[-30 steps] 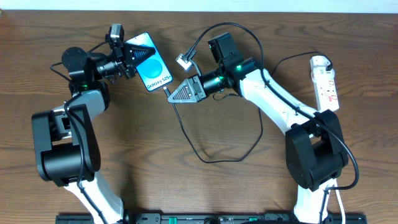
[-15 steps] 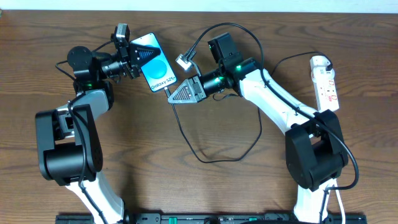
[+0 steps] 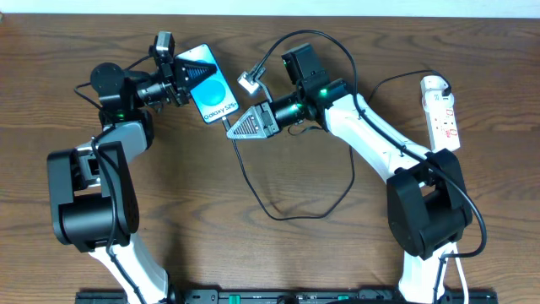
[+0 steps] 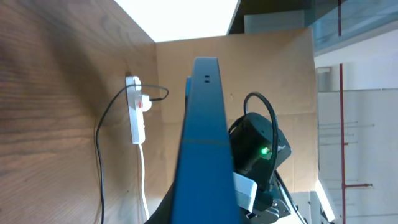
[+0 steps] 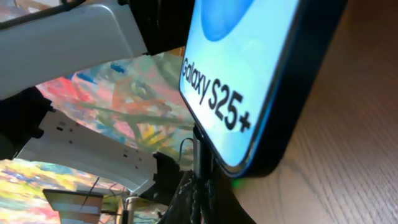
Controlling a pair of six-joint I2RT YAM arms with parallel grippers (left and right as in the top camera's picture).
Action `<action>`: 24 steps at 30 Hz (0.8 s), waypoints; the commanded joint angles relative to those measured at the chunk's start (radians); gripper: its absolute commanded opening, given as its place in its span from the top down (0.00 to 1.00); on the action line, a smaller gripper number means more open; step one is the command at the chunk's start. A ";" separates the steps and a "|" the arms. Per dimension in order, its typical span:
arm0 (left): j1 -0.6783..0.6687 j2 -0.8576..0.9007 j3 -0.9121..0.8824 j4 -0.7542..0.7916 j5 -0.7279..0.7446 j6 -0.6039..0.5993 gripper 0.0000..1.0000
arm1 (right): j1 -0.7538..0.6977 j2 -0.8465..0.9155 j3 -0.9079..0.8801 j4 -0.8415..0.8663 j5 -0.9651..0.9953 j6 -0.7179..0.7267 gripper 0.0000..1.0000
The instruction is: Plug charger to phone and switch on socket
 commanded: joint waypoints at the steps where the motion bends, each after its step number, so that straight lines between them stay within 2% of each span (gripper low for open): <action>1: -0.012 -0.003 0.025 0.010 0.060 0.028 0.93 | -0.009 -0.010 0.013 0.068 -0.008 0.064 0.99; 11: -0.012 -0.003 0.025 0.010 0.087 0.097 0.93 | -0.006 -0.010 0.013 0.096 -0.008 0.090 0.99; 24: -0.012 -0.003 0.024 0.010 0.101 0.099 0.92 | -0.006 -0.010 0.013 0.145 0.046 0.153 0.99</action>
